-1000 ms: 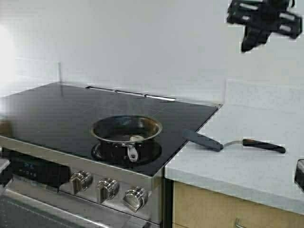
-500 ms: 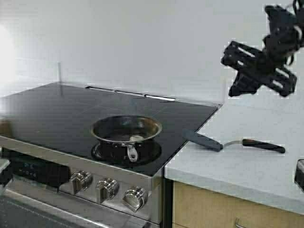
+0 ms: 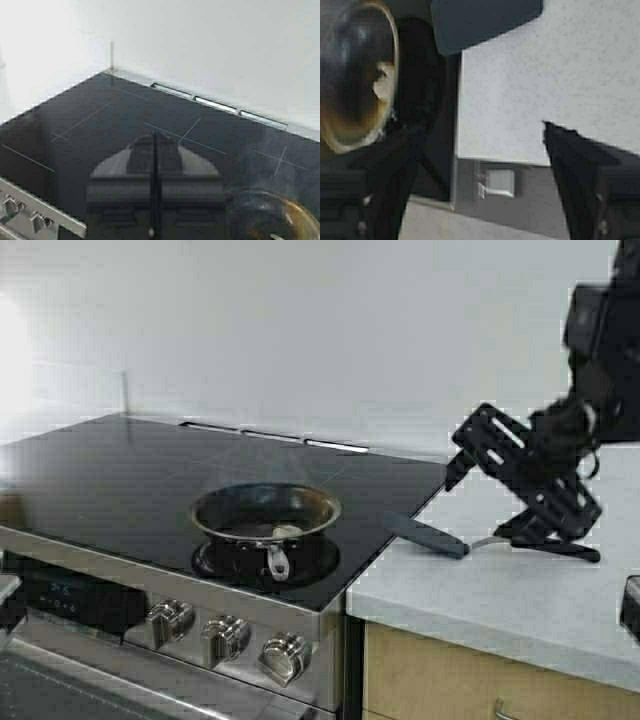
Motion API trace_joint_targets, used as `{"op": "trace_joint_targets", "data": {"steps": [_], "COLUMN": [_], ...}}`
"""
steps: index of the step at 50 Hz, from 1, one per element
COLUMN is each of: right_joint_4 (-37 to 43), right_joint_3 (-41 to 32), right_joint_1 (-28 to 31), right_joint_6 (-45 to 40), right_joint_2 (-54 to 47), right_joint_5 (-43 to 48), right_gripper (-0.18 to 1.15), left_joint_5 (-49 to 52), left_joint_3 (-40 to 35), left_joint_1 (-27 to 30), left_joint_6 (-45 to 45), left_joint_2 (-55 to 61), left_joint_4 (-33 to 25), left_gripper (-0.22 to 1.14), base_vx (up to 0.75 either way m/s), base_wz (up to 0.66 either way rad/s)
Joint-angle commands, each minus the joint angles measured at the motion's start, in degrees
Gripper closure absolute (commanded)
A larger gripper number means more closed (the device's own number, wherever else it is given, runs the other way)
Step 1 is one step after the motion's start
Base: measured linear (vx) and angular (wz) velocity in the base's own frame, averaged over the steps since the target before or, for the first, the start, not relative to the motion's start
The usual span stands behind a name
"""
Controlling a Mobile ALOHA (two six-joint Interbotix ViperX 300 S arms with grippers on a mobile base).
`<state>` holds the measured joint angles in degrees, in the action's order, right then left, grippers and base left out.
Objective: Add oil to the pan and cook the shrimp and serve it
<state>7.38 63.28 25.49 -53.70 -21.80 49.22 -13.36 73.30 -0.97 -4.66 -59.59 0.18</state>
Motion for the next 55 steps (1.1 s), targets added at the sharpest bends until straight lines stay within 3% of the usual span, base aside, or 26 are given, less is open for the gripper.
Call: {"op": "trace_joint_targets", "data": {"steps": [1, 11, 25, 55], "right_joint_4": [0.62, 3.25, 9.05, 2.46], "right_joint_3": [-1.85, -7.21, -14.59, -31.55], "right_joint_1": [-0.09, 0.0, -1.85, -10.81], "right_joint_6": [-6.68, -14.41, -14.24, -14.77], "right_joint_2": [-5.1, -14.15, -20.65, -26.81], "right_joint_5": [9.58, 15.38, 15.03, 0.53], "right_gripper": [-0.03, -0.03, -0.03, -0.03], "left_joint_5": [-0.26, -0.26, -0.26, -0.26], "left_joint_3": [-0.53, -0.53, -0.53, -0.7], "left_joint_1": [0.09, 0.09, 0.09, 0.09], "left_joint_6": [0.09, 0.09, 0.09, 0.09], "left_joint_2": [0.26, 0.26, 0.26, 0.26], "left_joint_4": [-0.09, -0.09, -0.09, -0.18], "left_gripper": [0.89, 0.89, 0.89, 0.89], "base_vx": [0.0, 0.0, 0.0, 0.0], "base_wz": [0.0, 0.0, 0.0, 0.0]}}
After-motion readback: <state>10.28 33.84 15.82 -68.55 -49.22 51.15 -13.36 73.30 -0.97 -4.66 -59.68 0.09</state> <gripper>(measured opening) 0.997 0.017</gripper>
